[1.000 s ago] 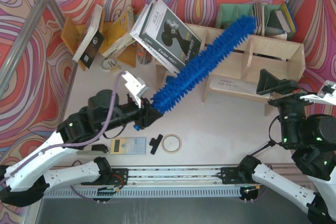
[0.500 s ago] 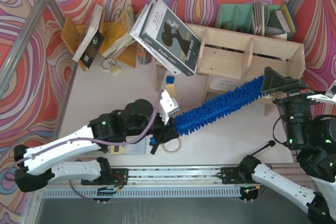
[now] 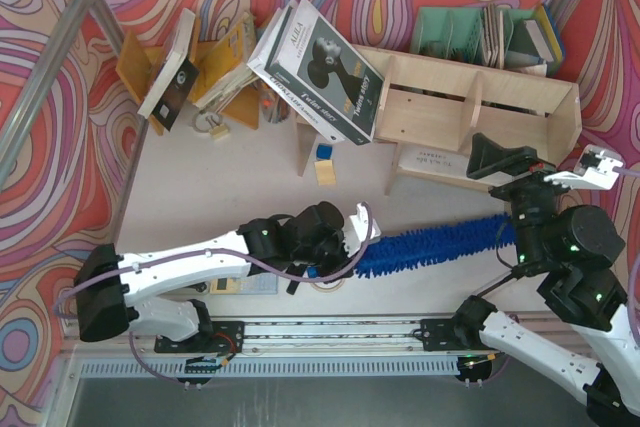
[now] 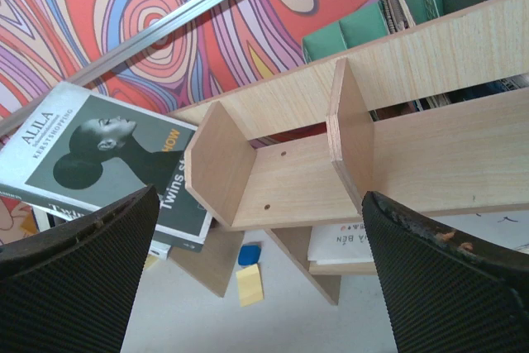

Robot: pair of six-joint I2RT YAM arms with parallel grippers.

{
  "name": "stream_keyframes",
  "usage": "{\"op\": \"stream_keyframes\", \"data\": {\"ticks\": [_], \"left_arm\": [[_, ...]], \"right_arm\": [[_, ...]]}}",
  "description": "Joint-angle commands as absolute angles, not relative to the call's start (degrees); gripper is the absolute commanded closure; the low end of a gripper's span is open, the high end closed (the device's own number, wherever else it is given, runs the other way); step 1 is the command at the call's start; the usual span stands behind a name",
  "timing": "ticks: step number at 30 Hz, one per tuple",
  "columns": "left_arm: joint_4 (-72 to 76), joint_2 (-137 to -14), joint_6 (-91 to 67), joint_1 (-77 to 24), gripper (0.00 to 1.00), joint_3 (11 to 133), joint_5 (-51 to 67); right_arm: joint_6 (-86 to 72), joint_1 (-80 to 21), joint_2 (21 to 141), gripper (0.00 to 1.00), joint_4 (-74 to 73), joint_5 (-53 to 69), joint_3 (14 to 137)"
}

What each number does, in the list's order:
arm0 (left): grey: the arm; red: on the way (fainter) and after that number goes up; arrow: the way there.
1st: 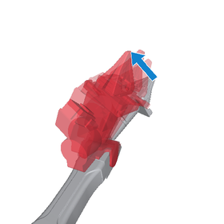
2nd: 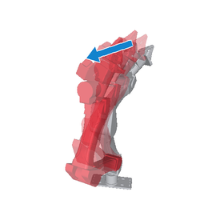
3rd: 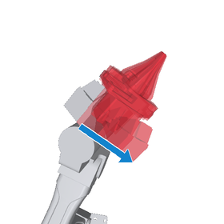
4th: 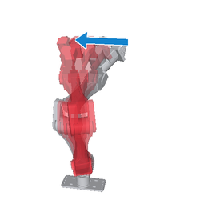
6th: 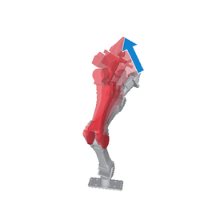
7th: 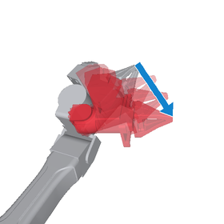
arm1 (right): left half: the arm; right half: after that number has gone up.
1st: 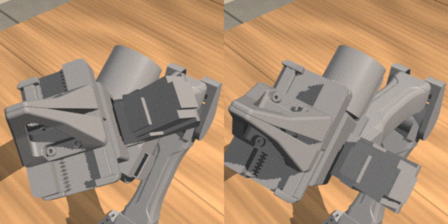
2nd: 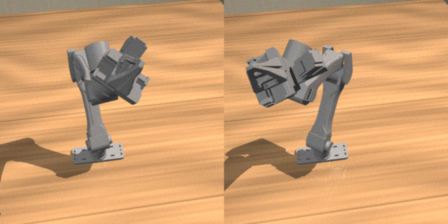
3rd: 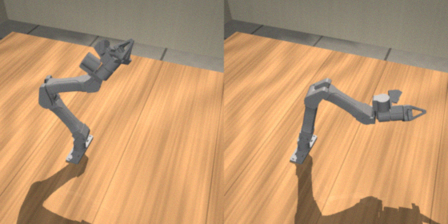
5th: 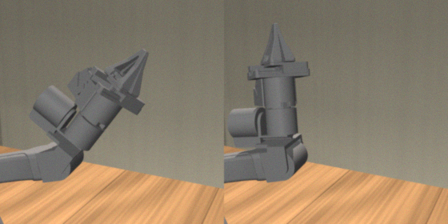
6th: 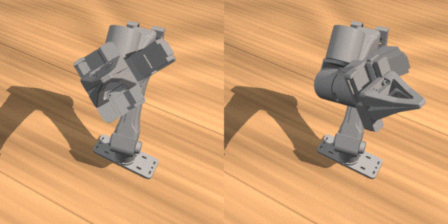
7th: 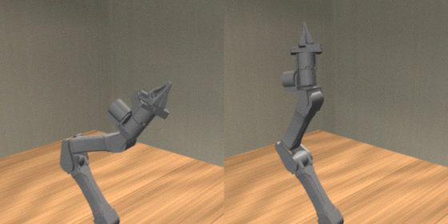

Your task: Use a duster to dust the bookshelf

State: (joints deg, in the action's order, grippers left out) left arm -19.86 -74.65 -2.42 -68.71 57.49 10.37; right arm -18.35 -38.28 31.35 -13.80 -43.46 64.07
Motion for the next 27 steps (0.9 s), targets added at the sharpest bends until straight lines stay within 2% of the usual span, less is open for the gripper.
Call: {"op": "stream_keyframes", "data": {"ticks": [1,8,11,20,23,27], "left_arm": [[-12.08,-76.54,4.11,-68.86,1.00,56.01,12.65],[-10.01,-81.86,7.50,-68.82,1.00,54.52,12.31],[-9.28,-83.77,8.50,-68.82,0.97,54.01,11.49],[-8.56,-88.03,10.00,-68.14,0.81,53.60,7.94],[-8.80,-89.24,9.36,-67.95,0.68,54.25,3.95],[-9.64,-90.78,9.64,-67.85,0.60,54.99,1.66]], "right_arm": [[-20.05,-38.41,31.53,0.01,-14.16,-44.49,63.02],[-22.75,-38.41,31.06,0.01,-14.76,-45.37,60.22],[-23.73,-38.41,31.54,0.01,-15.16,-45.73,59.31],[-22.76,-38.41,32.43,0.01,-14.35,-46.81,57.35],[-20.44,-38.41,32.65,0.01,-13.29,-47.46,56.66],[-18.29,-38.41,32.78,0.01,-12.86,-48.63,56.24]]}}
